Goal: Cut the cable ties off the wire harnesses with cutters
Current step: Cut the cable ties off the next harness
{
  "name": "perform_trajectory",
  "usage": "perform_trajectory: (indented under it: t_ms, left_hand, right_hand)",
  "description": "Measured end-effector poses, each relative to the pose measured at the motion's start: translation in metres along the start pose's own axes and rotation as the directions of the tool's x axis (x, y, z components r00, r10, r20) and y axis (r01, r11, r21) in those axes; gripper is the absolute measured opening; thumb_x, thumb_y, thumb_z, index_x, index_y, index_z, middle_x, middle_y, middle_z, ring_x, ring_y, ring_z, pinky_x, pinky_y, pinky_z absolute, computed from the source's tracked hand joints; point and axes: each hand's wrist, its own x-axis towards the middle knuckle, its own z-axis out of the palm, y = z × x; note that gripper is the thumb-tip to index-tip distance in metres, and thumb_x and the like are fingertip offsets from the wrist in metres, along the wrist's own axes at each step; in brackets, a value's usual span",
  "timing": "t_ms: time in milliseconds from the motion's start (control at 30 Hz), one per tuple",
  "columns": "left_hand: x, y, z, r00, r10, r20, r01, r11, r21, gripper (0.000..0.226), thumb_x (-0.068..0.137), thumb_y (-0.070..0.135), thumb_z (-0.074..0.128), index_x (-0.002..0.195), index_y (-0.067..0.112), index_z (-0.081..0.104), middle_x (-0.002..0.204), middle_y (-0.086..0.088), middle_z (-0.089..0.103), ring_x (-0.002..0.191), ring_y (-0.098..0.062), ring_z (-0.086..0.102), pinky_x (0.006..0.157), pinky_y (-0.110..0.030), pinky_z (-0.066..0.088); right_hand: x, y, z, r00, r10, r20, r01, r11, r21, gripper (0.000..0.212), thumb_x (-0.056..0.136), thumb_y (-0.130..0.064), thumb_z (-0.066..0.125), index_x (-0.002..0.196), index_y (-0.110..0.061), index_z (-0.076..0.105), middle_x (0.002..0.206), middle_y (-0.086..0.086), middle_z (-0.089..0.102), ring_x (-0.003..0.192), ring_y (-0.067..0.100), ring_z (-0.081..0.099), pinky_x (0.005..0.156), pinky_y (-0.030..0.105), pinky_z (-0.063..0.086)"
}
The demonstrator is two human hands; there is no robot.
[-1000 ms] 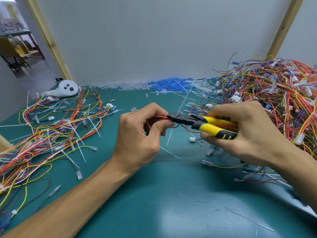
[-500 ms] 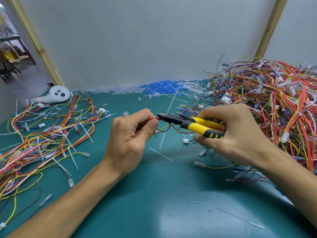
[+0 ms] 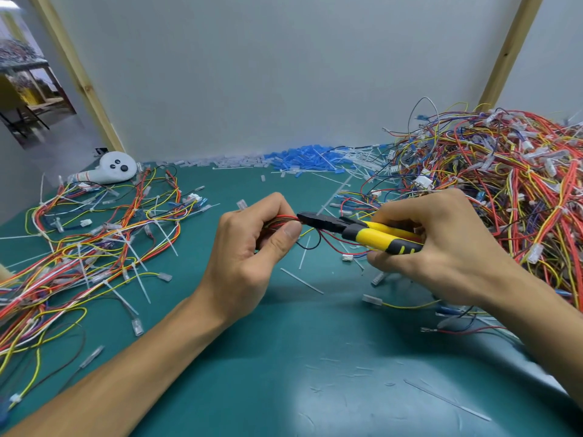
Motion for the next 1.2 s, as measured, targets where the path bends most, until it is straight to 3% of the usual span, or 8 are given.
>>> perform_trajectory:
  t_ms: [133,233,367,533,667,1033,1200]
  left_hand:
    - [-0.0002,0.0018,0.0004,0.999,0.036,-0.024,-0.036,0.999,0.026,0.026,0.098,0.019,0.056,0.075,0.011,0.049,0.058,0.002,0.033,0.053,-0.021,0.03,0.053,-0.03,0.023]
    - [-0.0002,0.0028,0.0008,0.997,0.049,-0.058,-0.046,0.997,0.056,0.025,0.097,0.016,0.056,0.074,0.011,0.048,0.058,0.002,0.034,0.053,-0.02,0.031,0.052,-0.029,0.024]
    - [-0.0013,0.0026,0.0019,0.995,0.049,-0.089,-0.044,0.997,0.06,0.026,0.097,0.014,0.056,0.073,0.009,0.048,0.058,0.003,0.035,0.053,-0.018,0.031,0.05,-0.033,0.025]
    - [-0.0027,0.0027,0.0025,0.988,0.056,-0.146,-0.053,0.998,0.027,0.027,0.099,0.016,0.055,0.074,0.009,0.048,0.059,0.008,0.035,0.053,-0.018,0.031,0.052,-0.032,0.025]
    - [-0.0016,0.0013,0.0016,0.982,0.035,-0.186,-0.041,0.999,-0.024,0.029,0.1,0.019,0.055,0.076,0.004,0.049,0.057,0.008,0.034,0.051,-0.017,0.029,0.052,-0.032,0.023]
    - [-0.0013,0.0052,0.0031,0.987,0.073,-0.145,-0.066,0.997,0.049,0.027,0.098,0.015,0.056,0.073,0.008,0.048,0.059,0.006,0.036,0.053,-0.018,0.032,0.052,-0.03,0.026]
    - [-0.0014,0.003,0.0047,0.989,0.054,-0.138,-0.049,0.998,0.039,0.027,0.1,0.016,0.055,0.075,0.01,0.048,0.059,0.007,0.037,0.053,-0.016,0.033,0.052,-0.029,0.026]
  right_hand:
    - [-0.0004,0.0005,-0.0004,1.0,0.02,0.0,-0.02,1.0,0.022,0.015,0.065,-0.034,0.075,0.07,-0.021,0.069,0.055,-0.001,0.05,0.053,0.011,0.035,0.051,0.034,0.033]
    - [0.0001,0.0006,0.0015,0.999,-0.014,-0.042,0.013,1.0,-0.018,0.016,0.067,-0.035,0.077,0.075,-0.024,0.069,0.059,-0.005,0.054,0.055,0.016,0.046,0.052,0.037,0.044]
    - [0.0017,-0.0001,0.0042,0.995,-0.092,-0.04,0.09,0.994,-0.067,0.023,0.072,-0.036,0.078,0.09,-0.025,0.07,0.081,-0.011,0.064,0.076,0.021,0.059,0.066,0.043,0.05]
    - [0.0018,-0.0008,0.0041,0.996,-0.082,-0.046,0.081,0.997,-0.019,0.043,0.073,-0.039,0.08,0.112,-0.024,0.072,0.101,-0.012,0.066,0.094,0.016,0.064,0.08,0.041,0.053]
    - [0.0017,-0.0028,0.0035,0.995,-0.075,-0.066,0.075,0.997,0.002,0.043,0.072,-0.038,0.081,0.112,-0.024,0.072,0.102,-0.011,0.066,0.097,0.016,0.065,0.083,0.039,0.053]
    - [0.0009,-0.0024,0.0046,0.992,-0.105,-0.074,0.106,0.994,0.009,0.039,0.074,-0.037,0.082,0.11,-0.024,0.073,0.101,-0.01,0.068,0.094,0.015,0.066,0.079,0.041,0.054]
    - [0.0012,-0.0007,0.005,0.989,-0.124,-0.076,0.124,0.992,-0.002,0.033,0.077,-0.025,0.089,0.105,-0.022,0.071,0.095,-0.009,0.067,0.087,0.016,0.064,0.078,0.036,0.053]
